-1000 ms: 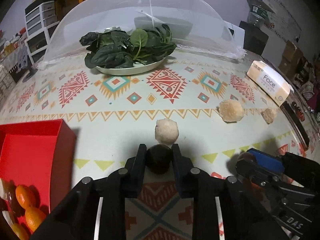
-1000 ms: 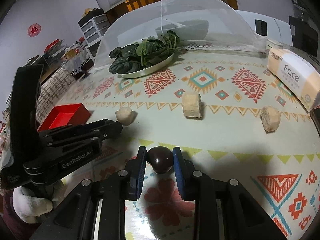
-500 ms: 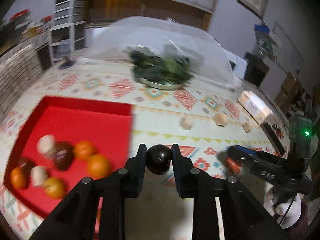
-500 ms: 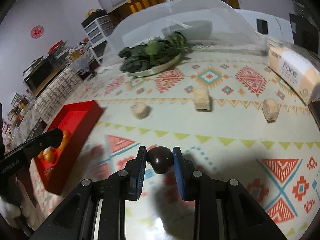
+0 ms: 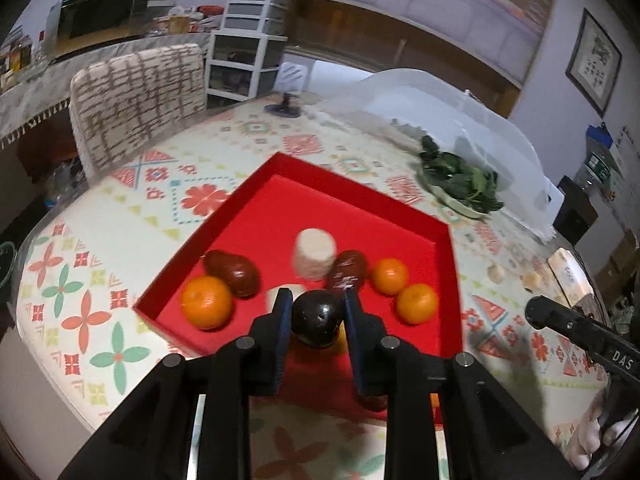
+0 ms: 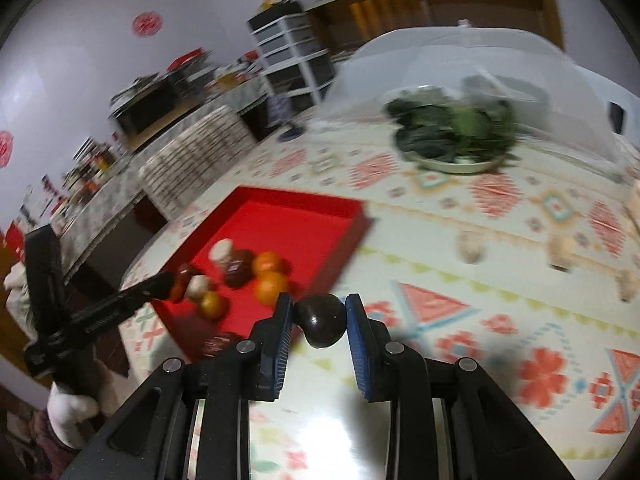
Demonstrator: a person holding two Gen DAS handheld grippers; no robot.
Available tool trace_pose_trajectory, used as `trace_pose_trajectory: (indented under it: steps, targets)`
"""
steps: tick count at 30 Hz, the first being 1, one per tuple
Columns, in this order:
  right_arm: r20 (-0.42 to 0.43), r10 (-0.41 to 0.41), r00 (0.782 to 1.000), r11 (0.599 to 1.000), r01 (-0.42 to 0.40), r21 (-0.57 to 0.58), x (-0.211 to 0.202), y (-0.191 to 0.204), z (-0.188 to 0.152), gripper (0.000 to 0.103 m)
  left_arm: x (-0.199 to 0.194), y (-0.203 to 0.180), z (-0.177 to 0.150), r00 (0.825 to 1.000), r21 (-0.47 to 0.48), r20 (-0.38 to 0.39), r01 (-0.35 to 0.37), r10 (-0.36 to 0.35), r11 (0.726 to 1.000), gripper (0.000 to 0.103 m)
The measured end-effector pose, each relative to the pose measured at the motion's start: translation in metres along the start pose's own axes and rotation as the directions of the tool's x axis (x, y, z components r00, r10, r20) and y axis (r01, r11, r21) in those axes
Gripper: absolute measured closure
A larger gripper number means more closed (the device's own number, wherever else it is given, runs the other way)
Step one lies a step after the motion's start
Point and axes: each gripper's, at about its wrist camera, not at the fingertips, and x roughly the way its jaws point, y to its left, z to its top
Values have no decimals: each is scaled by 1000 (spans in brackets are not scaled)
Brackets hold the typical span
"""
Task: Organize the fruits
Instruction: 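Carry both dark balls into the red tray and open both tools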
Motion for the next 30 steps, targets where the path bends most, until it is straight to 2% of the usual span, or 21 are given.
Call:
trace_pose_trajectory:
  steps: [9, 10, 13, 18, 20, 26, 30]
  targets:
    - [-98, 37, 994, 996, -45, -72, 65, 54, 3, 74, 14, 22, 1, 999, -36, -20, 29, -30, 999, 78]
    - [-105, 37, 994, 996, -45, -74, 70, 56, 3, 74, 14, 23, 1, 999, -41, -21, 33, -34, 999, 75]
    - [-116, 44, 992, 996, -53, -69, 78, 59, 4, 73, 10, 27, 2, 999, -66, -19, 42, -43, 997, 57]
    - [-103, 35, 994, 997, -42, -65, 77, 59, 7, 73, -1, 27, 5, 999, -73, 4, 49, -49, 996, 51]
    - [-92, 32, 995, 998, -38, -60, 71, 57, 8, 73, -6, 24, 5, 999, -74, 13, 50, -49, 996, 42]
    - [-51, 31, 998, 999, -33, -32, 48, 45, 8, 73, -21, 14, 4, 998, -74, 31, 56, -54, 996, 38]
    - [-37, 77, 996, 997, -77, 9, 36, 37, 7, 73, -29, 6, 1, 998, -70, 44, 54, -51, 996, 35]
